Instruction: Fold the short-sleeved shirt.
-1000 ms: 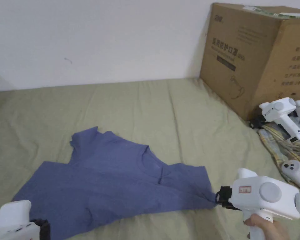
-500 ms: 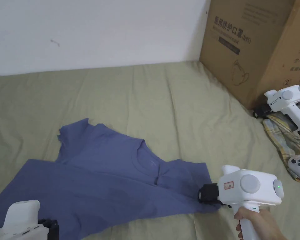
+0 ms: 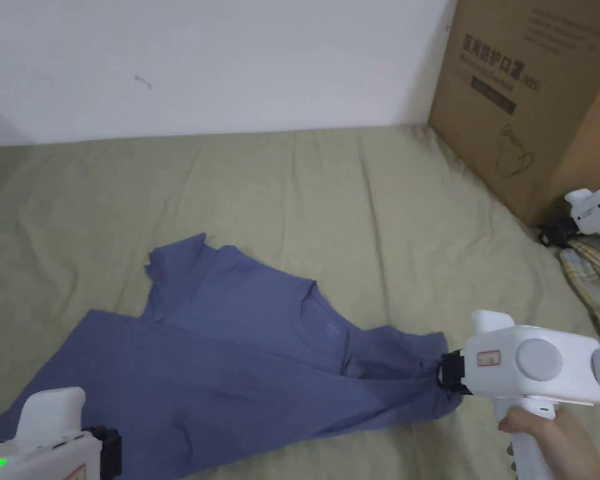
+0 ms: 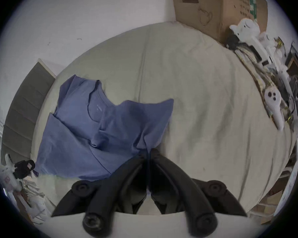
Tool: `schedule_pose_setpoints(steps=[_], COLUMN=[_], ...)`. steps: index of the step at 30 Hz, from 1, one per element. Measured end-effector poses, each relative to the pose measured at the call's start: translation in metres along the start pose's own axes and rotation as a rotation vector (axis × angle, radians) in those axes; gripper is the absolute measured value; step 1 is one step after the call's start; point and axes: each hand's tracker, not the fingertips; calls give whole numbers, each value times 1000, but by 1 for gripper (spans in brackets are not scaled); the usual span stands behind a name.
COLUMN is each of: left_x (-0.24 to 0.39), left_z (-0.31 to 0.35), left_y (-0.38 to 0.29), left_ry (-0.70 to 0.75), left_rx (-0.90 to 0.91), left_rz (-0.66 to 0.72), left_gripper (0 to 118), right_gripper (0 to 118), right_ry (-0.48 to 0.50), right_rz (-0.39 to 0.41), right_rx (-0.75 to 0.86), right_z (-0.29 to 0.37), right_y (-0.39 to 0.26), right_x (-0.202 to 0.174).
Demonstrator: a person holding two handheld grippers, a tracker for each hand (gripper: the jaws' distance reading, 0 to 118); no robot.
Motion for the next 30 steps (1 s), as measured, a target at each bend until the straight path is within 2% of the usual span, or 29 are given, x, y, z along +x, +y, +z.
schedule_pose_setpoints(steps=[5, 6, 7, 8, 9, 10, 11, 12, 15, 19, 20, 22, 23, 24, 25, 26, 28, 30], left_x=[-33, -39, -47, -54, -63, -70, -77, -83, -101, -107, -109, -111, -112, -113, -110, -111, -108, -112], left_z=[-21, -28, -38, -48, -63, -79, -94, -104, -144, -189, -202, -221, -230, -235, -227, -221, -212, -204], left_y=[40, 49, 62, 72, 87, 99, 112, 121, 155, 175, 178, 173, 166, 158, 157, 161, 167, 166], left_ry=[13, 7, 8, 6, 5, 16, 31, 31, 69, 76, 83, 67, 42, 72, 50, 51, 116, 126], left_rx=[39, 49, 40, 24, 15, -6, -30, -18, -63, -91, -106, -134, -185, -189, -130, -140, -124, -125], left_rz=[60, 70, 84, 93, 107, 134, 145, 150, 185, 147, 145, 147, 158, 102, 60, 103, 70, 64], left_gripper=[0, 10, 33, 33, 43, 68, 99, 114, 110, 107, 102, 77, 77, 76, 73, 62, 1, 1], right_gripper=[3, 3, 3, 3, 3, 3, 3, 3, 3, 3, 3, 3, 3, 3, 3, 3, 3, 3], right_ry=[36, 42, 44, 38, 33, 28, 29, 30, 21, 4, 5, -3, -7, -15, -17, -12, 8, 16], right_rz=[-9, -11, -10, -8, -7, -11, -16, -20, -13, -11, -13, -16, -13, -12, -17, -32, -55, -60], right_rx=[6, 6, 6, 4, 1, -4, -7, -11, -16, -26, -28, -37, -38, -40, -40, -41, -41, -44], right_z=[-4, -5, -6, -8, -10, -11, -14, -14, -12, -14, -15, -18, -23, -25, -26, -27, -27, -27], right_y=[9, 10, 10, 11, 12, 13, 12, 12, 9, 7, 6, 5, 6, 6, 6, 6, 4, 4], right_x=[-6, -6, -7, -8, -7, -6, -3, -2, -2, 0, 0, 0, 3, 3, 4, 5, 2, 0])
